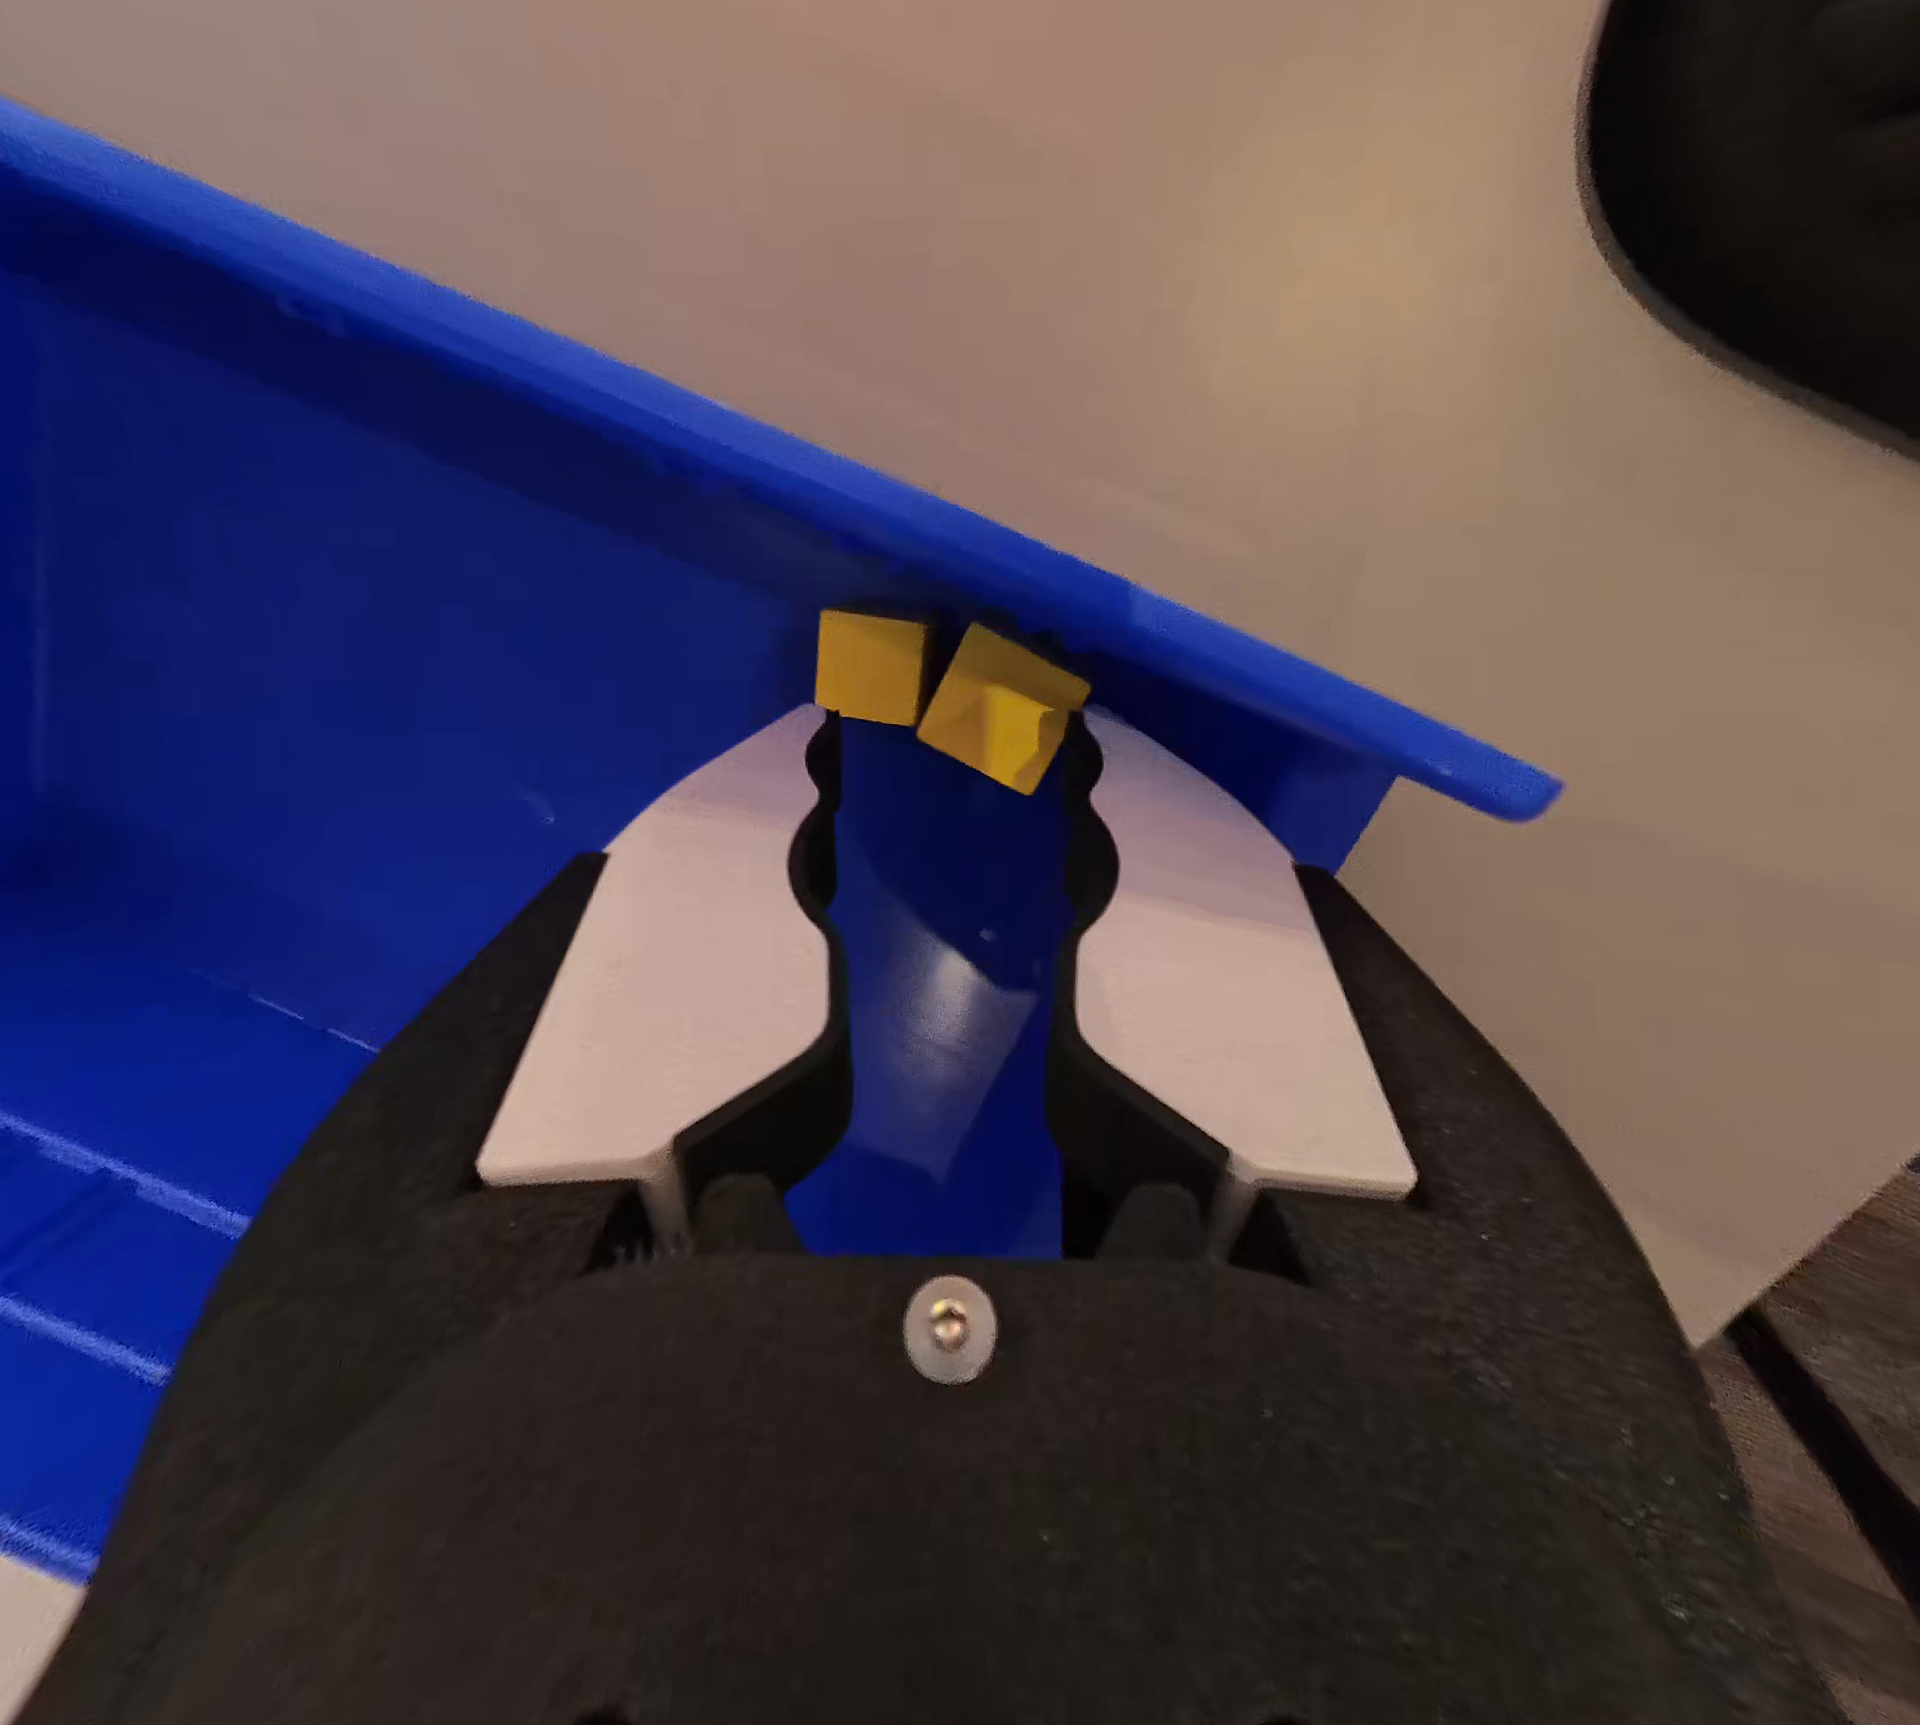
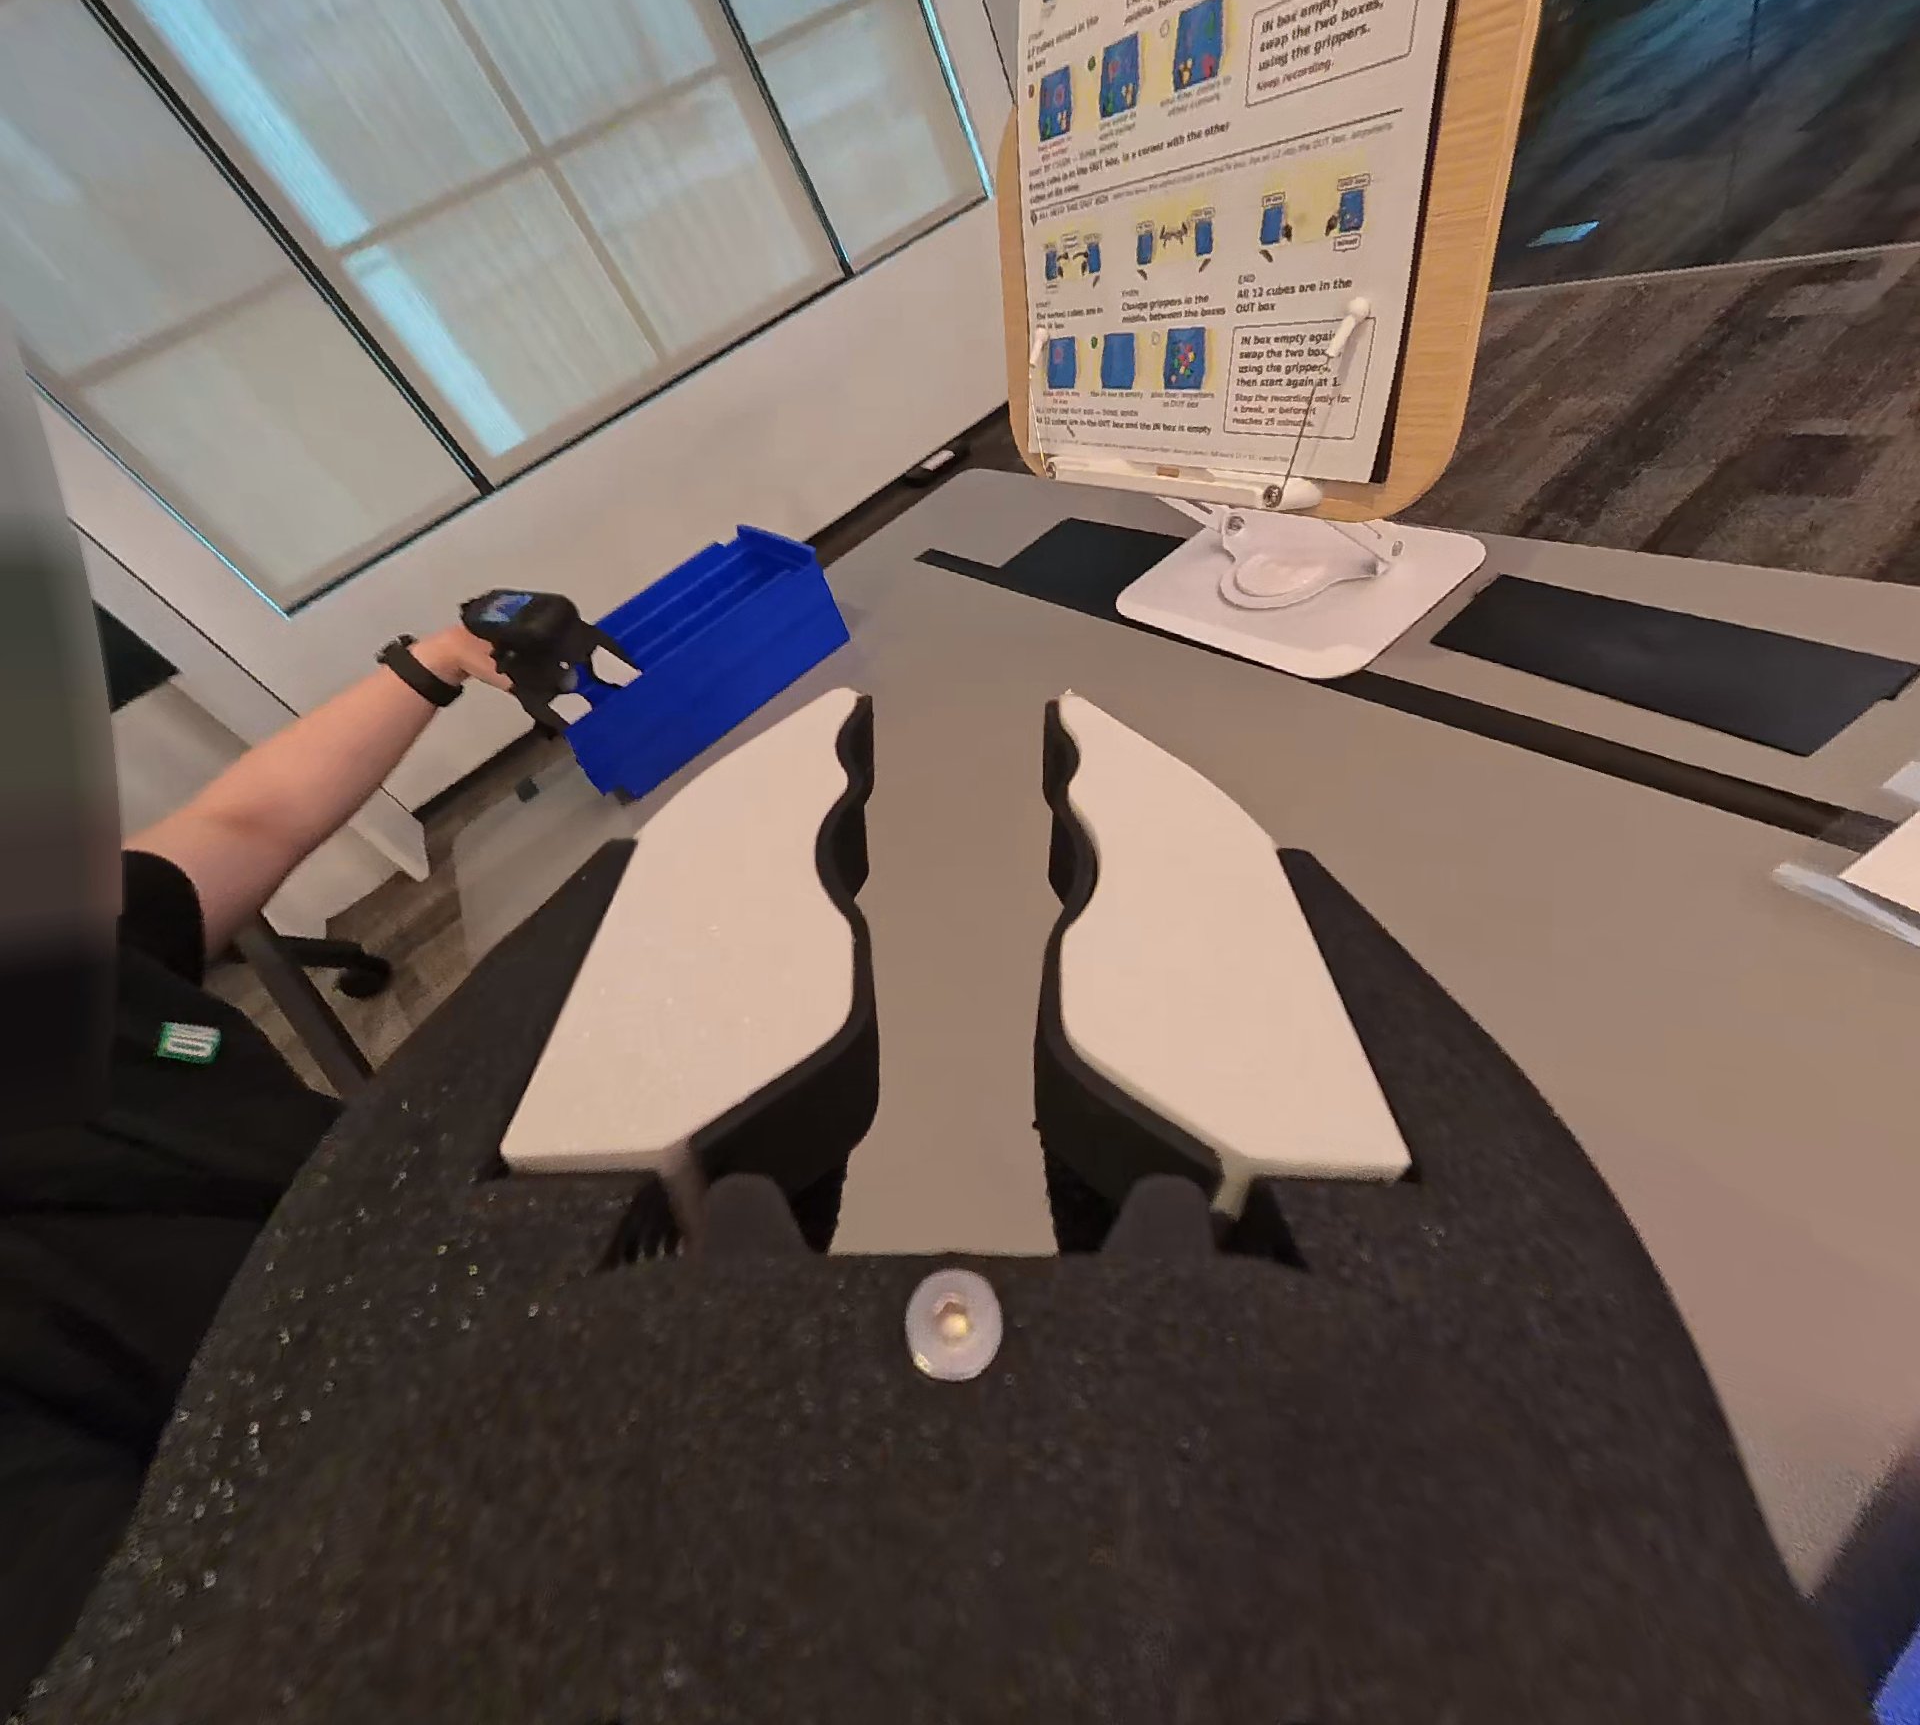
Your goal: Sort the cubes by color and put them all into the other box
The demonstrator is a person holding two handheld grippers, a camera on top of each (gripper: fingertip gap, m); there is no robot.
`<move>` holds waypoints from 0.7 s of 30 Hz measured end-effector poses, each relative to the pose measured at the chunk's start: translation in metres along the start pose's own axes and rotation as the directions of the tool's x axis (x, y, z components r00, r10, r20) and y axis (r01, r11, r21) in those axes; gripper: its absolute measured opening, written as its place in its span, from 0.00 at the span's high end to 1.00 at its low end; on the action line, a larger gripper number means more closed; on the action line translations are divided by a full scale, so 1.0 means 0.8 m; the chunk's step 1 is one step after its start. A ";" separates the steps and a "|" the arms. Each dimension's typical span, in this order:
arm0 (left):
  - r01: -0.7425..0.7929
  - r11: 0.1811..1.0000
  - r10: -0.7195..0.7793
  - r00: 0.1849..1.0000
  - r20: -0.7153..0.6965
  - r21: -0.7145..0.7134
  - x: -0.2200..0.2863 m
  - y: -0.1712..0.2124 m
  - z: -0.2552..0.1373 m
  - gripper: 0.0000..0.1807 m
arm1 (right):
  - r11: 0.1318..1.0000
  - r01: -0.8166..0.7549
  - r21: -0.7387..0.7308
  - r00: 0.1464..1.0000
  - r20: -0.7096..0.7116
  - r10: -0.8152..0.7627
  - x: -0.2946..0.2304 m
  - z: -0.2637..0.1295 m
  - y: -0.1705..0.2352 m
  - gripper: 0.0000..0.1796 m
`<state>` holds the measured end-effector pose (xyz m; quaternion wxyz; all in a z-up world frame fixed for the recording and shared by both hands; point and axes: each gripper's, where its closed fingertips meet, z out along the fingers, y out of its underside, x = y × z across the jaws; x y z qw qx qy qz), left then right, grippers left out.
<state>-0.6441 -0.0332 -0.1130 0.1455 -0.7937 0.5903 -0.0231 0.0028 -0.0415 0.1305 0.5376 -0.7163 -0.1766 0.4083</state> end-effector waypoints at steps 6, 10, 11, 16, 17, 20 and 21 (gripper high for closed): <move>0.035 0.999 -0.034 0.999 -0.041 0.035 0.002 -0.010 0.001 0.76 | 1.000 0.009 0.010 0.997 -0.070 -0.008 0.012 -0.016 0.002 0.84; 0.031 0.999 -0.029 0.999 -0.044 0.037 0.002 -0.010 0.003 0.77 | 0.999 0.008 0.036 0.999 -0.049 -0.006 0.007 -0.019 -0.003 0.85; 0.027 0.999 -0.025 0.999 -0.039 0.041 0.002 -0.010 0.003 0.76 | 0.999 0.009 0.037 0.999 -0.046 -0.007 0.006 -0.019 -0.003 0.85; 0.034 0.998 -0.034 0.999 -0.014 0.055 -0.007 -0.006 0.002 0.76 | 1.000 0.012 0.023 0.999 -0.046 -0.011 0.005 -0.018 0.001 0.84; 0.039 0.998 -0.039 0.999 -0.009 0.056 -0.009 -0.004 0.002 0.76 | 1.000 0.010 0.023 0.999 -0.044 -0.009 0.005 -0.018 0.001 0.84; 0.026 0.999 -0.029 0.998 0.054 0.040 -0.023 0.004 0.000 0.78 | 1.000 0.005 0.021 0.999 -0.039 -0.004 0.005 -0.016 0.001 0.84; 0.018 0.999 -0.021 0.997 0.075 0.032 -0.027 0.007 -0.001 0.79 | 1.000 0.004 0.018 0.999 -0.037 -0.003 0.005 -0.016 0.002 0.84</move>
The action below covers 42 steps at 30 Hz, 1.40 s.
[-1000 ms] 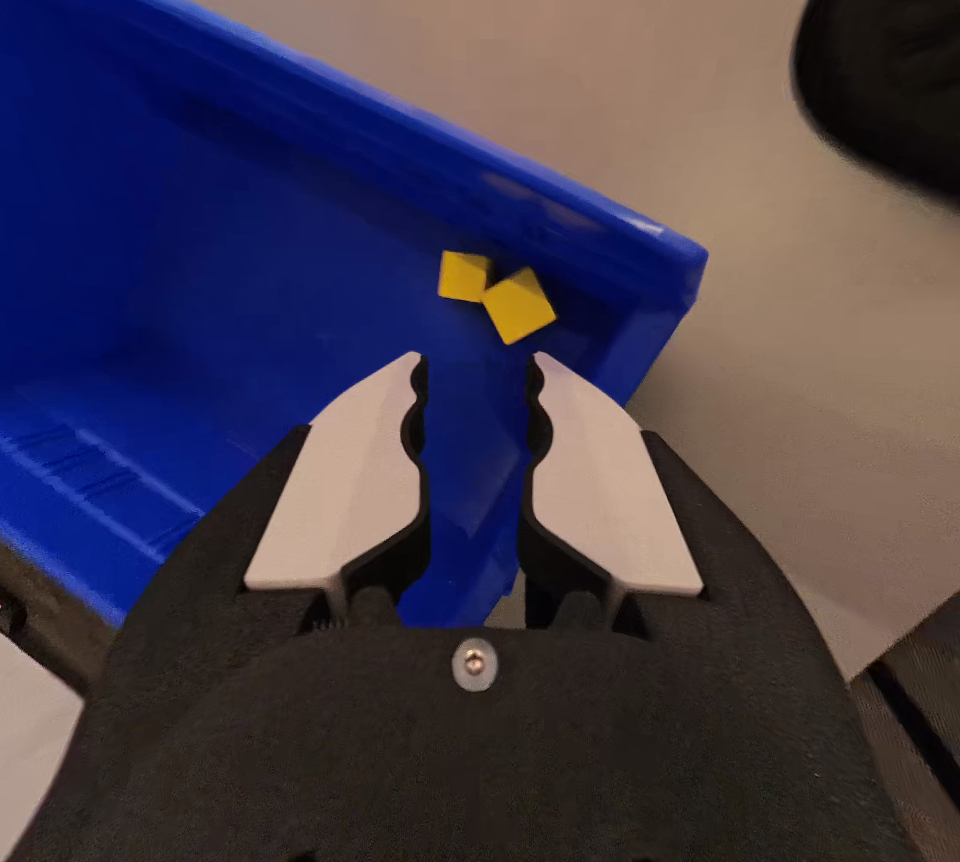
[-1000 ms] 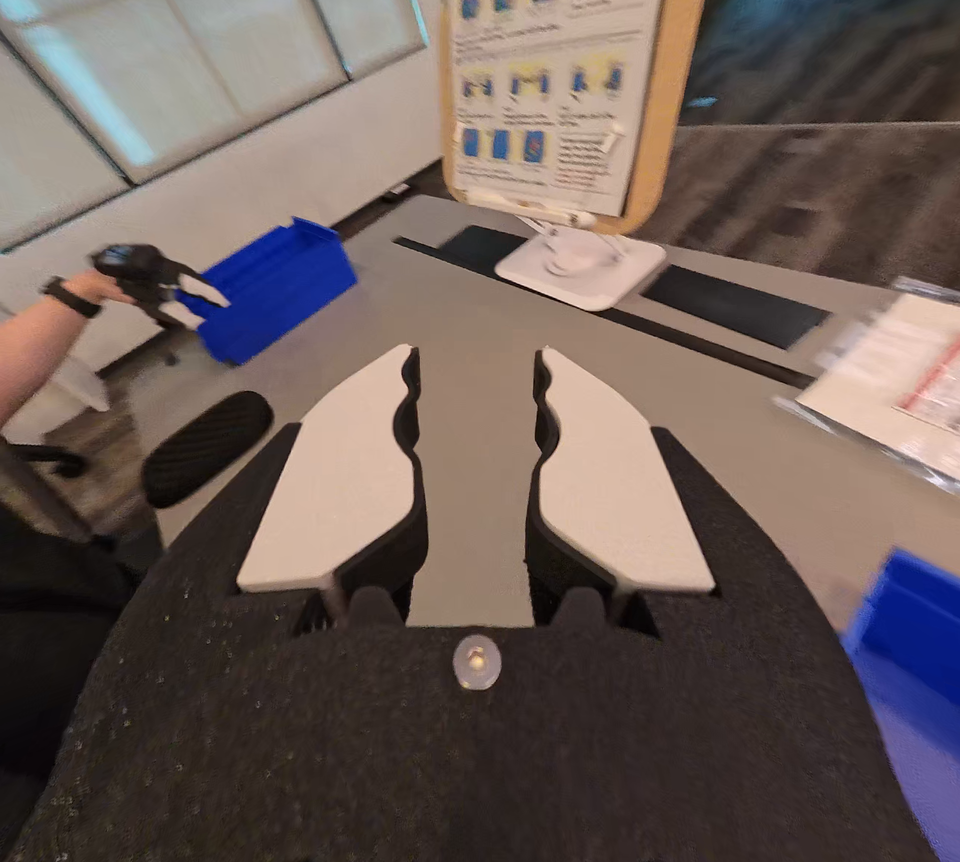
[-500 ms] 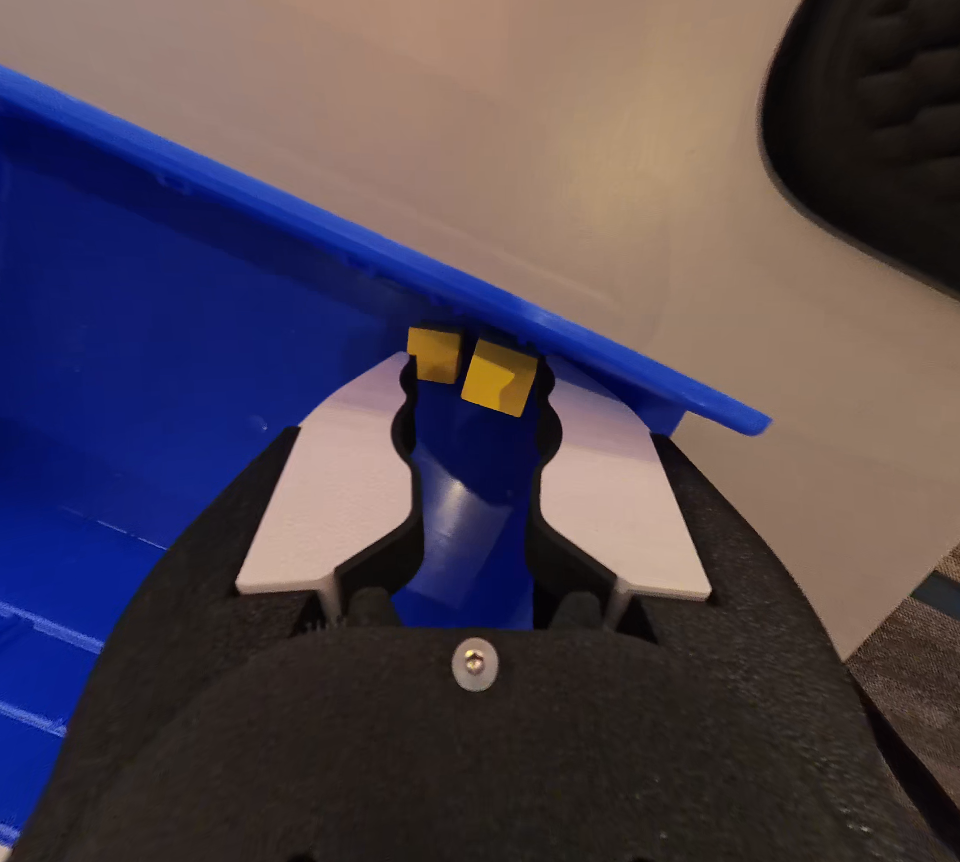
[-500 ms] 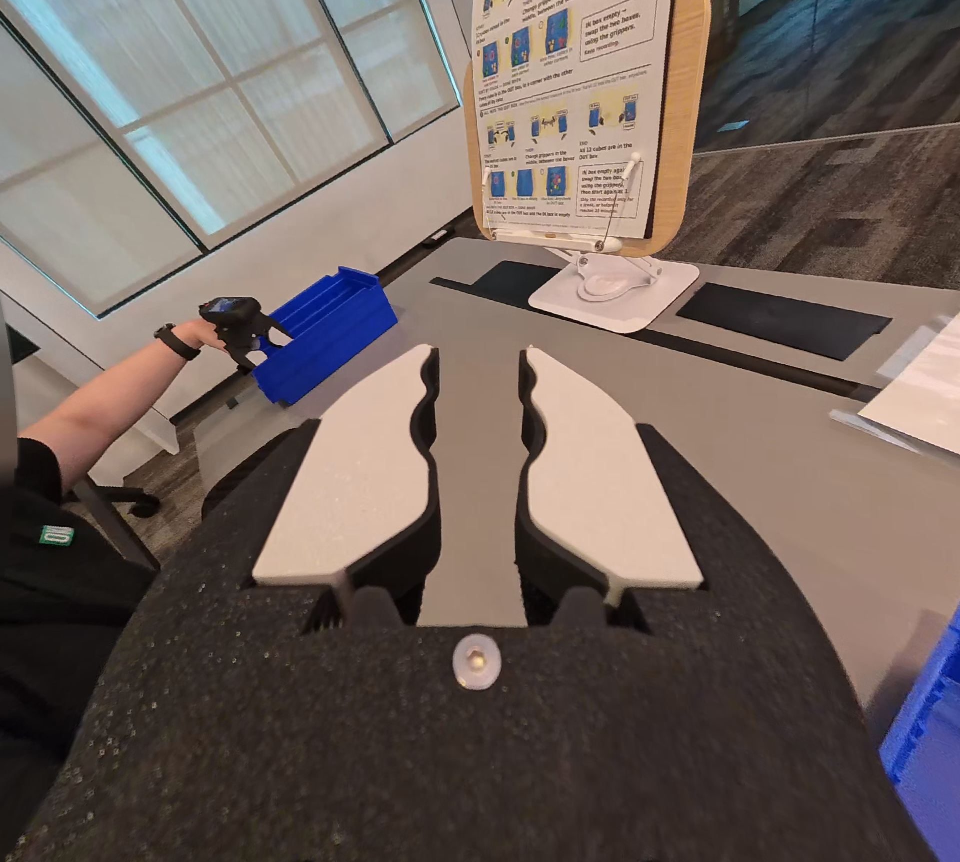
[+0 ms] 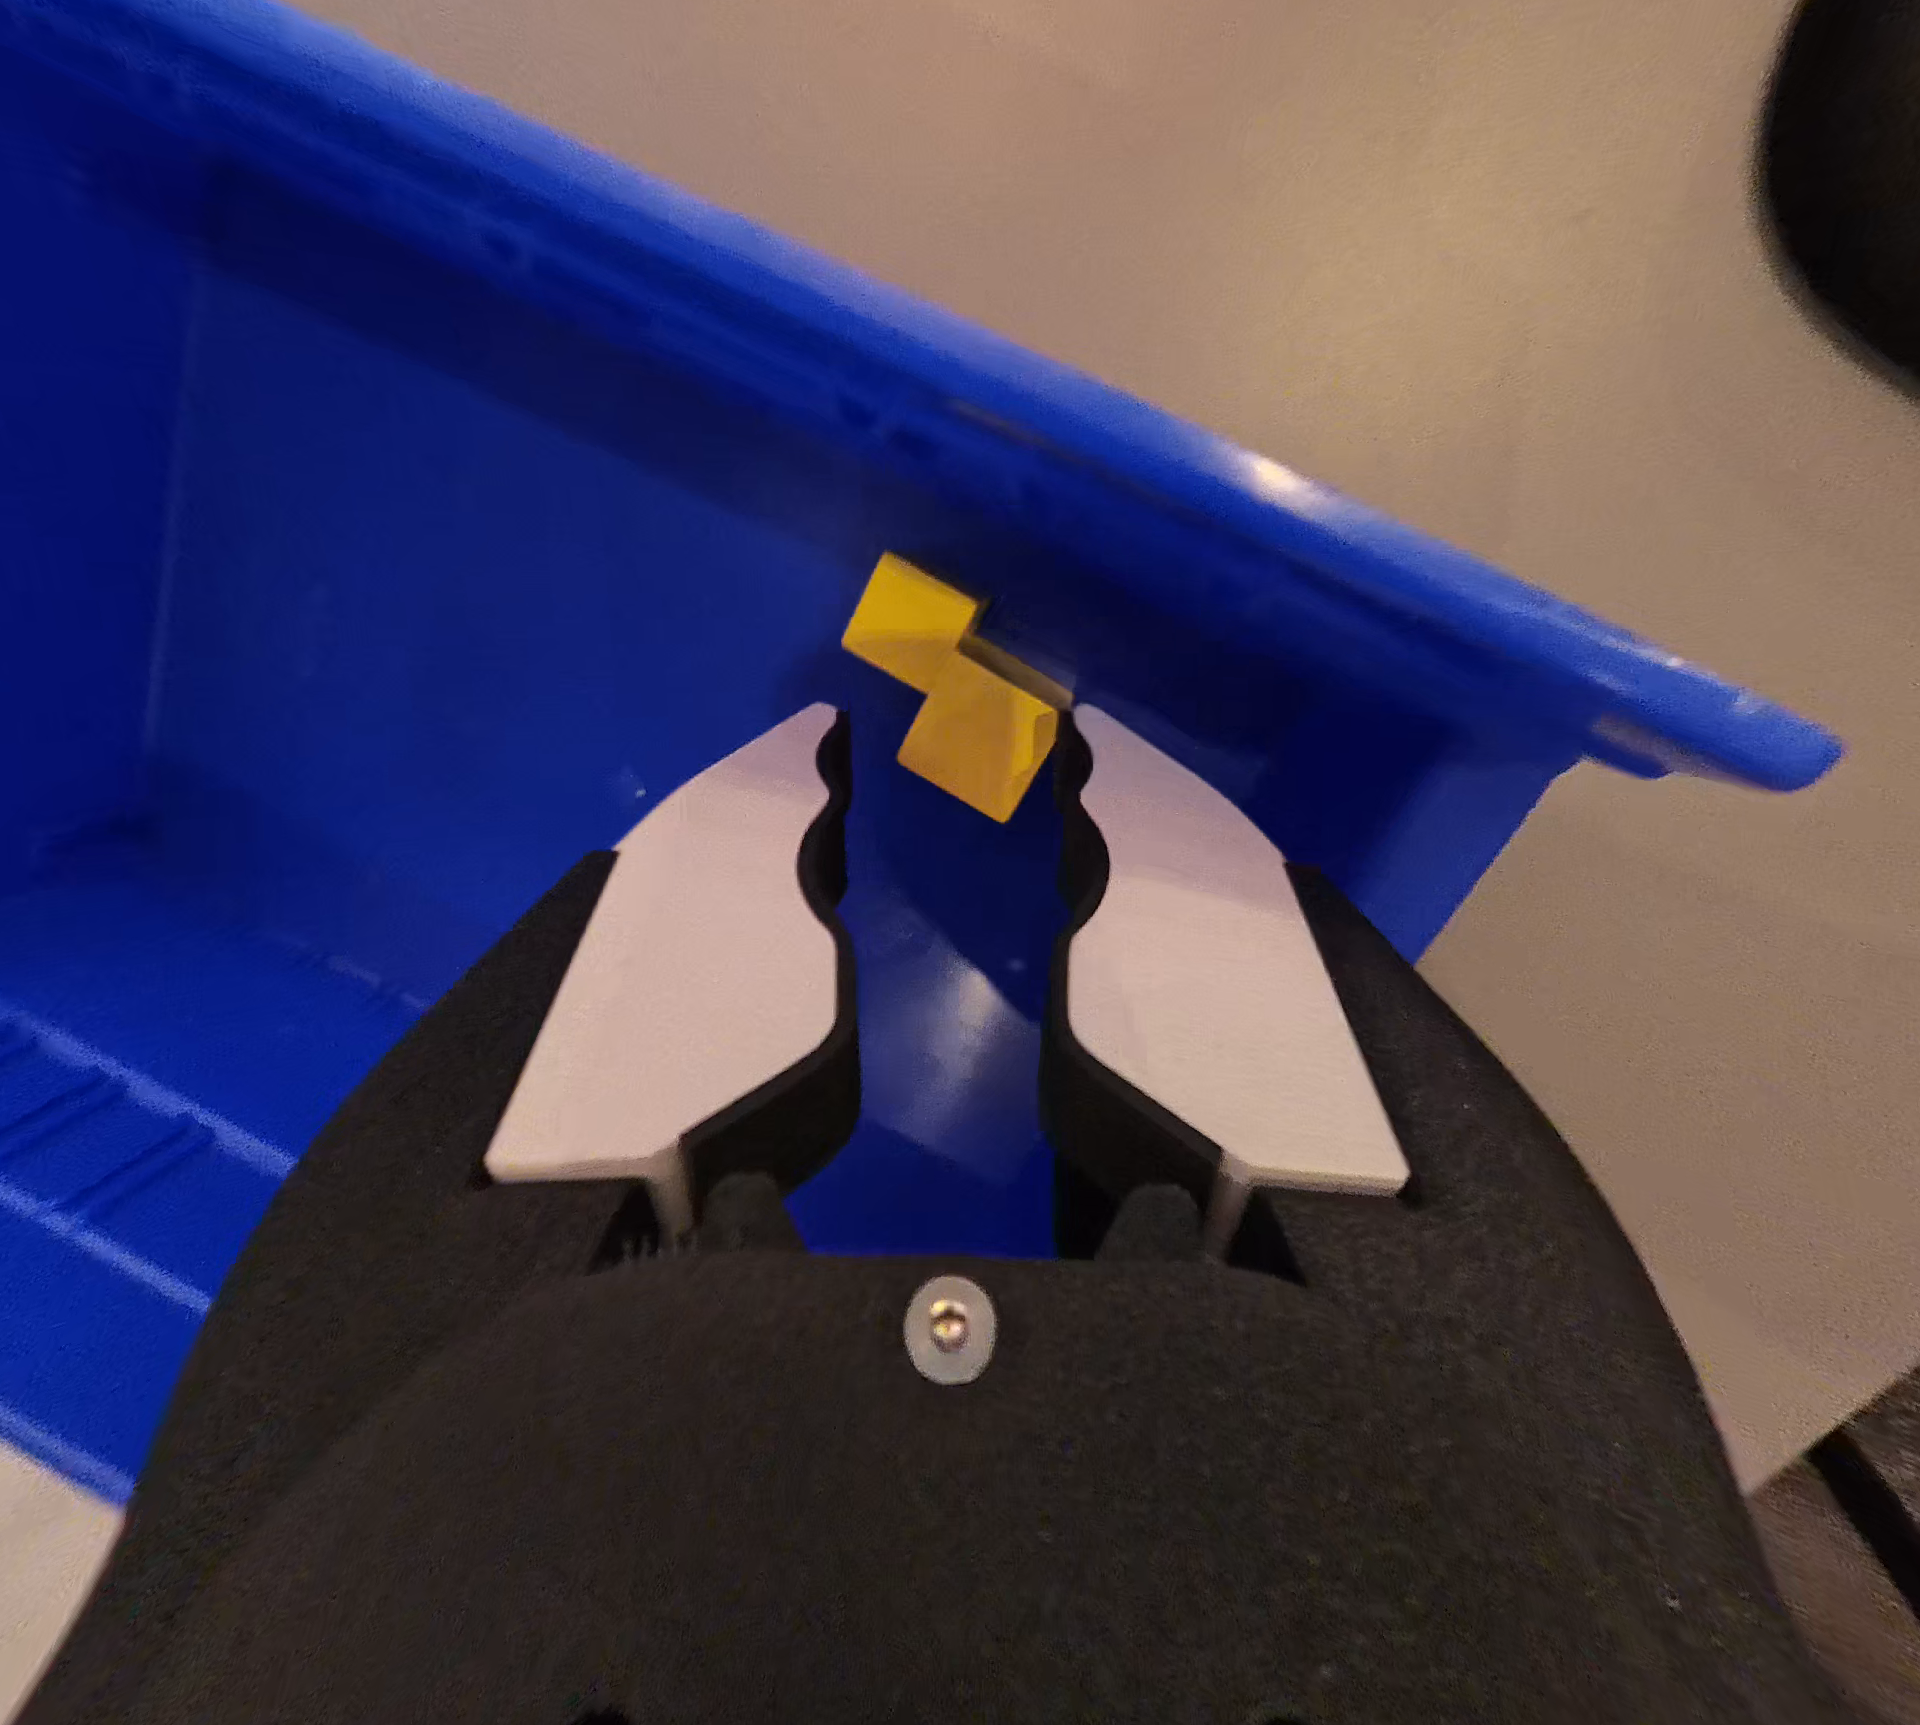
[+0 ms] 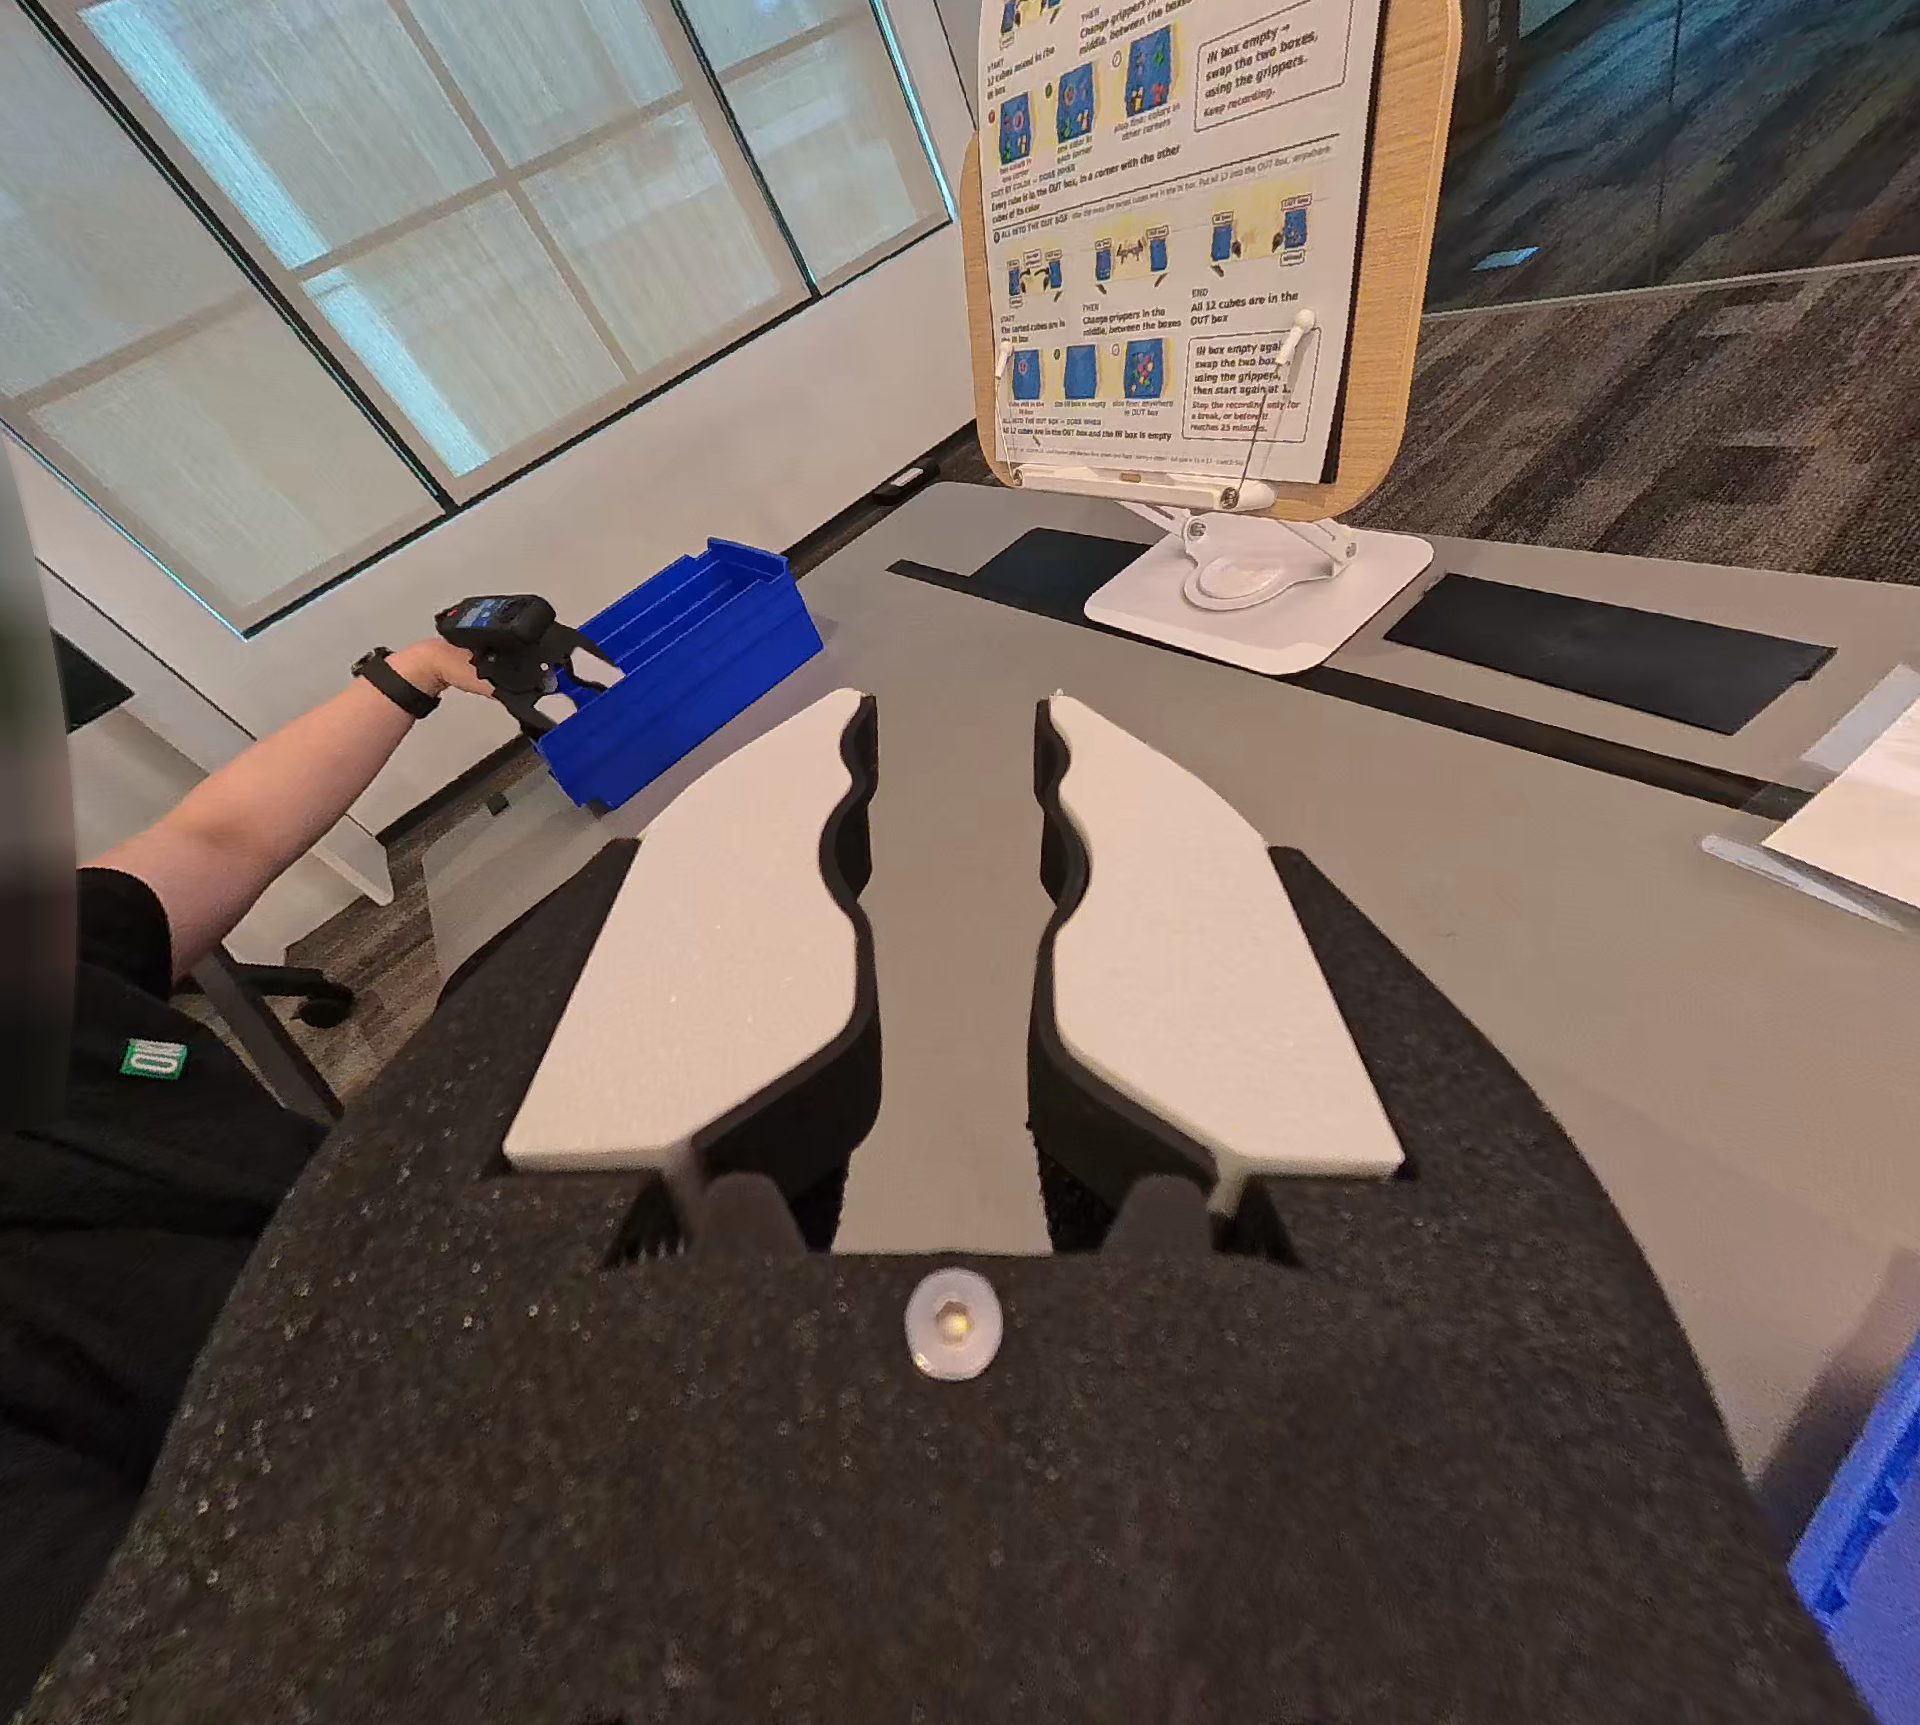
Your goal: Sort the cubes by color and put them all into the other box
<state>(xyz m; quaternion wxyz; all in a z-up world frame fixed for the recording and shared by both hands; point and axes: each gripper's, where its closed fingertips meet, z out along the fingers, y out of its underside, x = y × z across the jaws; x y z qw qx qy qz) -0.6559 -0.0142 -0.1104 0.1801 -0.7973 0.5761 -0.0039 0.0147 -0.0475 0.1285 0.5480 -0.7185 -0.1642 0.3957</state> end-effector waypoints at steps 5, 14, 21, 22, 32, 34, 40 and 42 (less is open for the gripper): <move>0.011 1.000 -0.011 1.000 -0.018 -0.005 0.006 0.003 -0.003 0.77 | 1.000 0.001 -0.003 1.000 -0.002 -0.001 0.001 0.000 0.000 0.84; -0.095 0.986 0.096 0.995 0.002 -0.136 0.003 0.025 0.021 0.76 | 1.000 -0.003 -0.022 1.000 0.017 0.004 -0.002 0.004 0.005 0.84; -0.129 0.986 0.132 0.991 0.013 -0.109 -0.005 0.012 0.024 0.80 | 0.999 -0.006 -0.050 0.999 0.034 0.008 -0.004 0.008 0.010 0.84; -0.140 0.984 0.142 0.990 0.013 -0.110 -0.005 0.010 0.024 0.81 | 0.998 -0.006 -0.055 0.999 0.037 0.008 -0.004 0.009 0.011 0.84; -0.104 0.984 0.109 0.994 0.025 -0.144 -0.012 0.015 0.023 0.84 | 0.998 -0.005 -0.069 0.999 0.053 0.008 -0.003 0.009 0.014 0.84; -0.073 0.993 0.083 0.990 0.114 -0.094 -0.030 0.011 0.004 0.84 | 0.998 -0.010 -0.056 0.998 0.055 0.013 -0.003 0.008 0.011 0.85; -0.025 0.926 -0.132 0.913 0.387 0.376 -0.081 -0.088 -0.120 0.85 | 0.999 -0.034 0.000 0.998 0.059 0.033 -0.016 0.038 -0.008 0.87; -0.111 0.842 -0.128 0.910 0.395 0.528 -0.062 -0.149 -0.155 0.85 | 0.999 0.006 -0.032 0.999 0.053 -0.004 -0.030 0.068 -0.006 0.86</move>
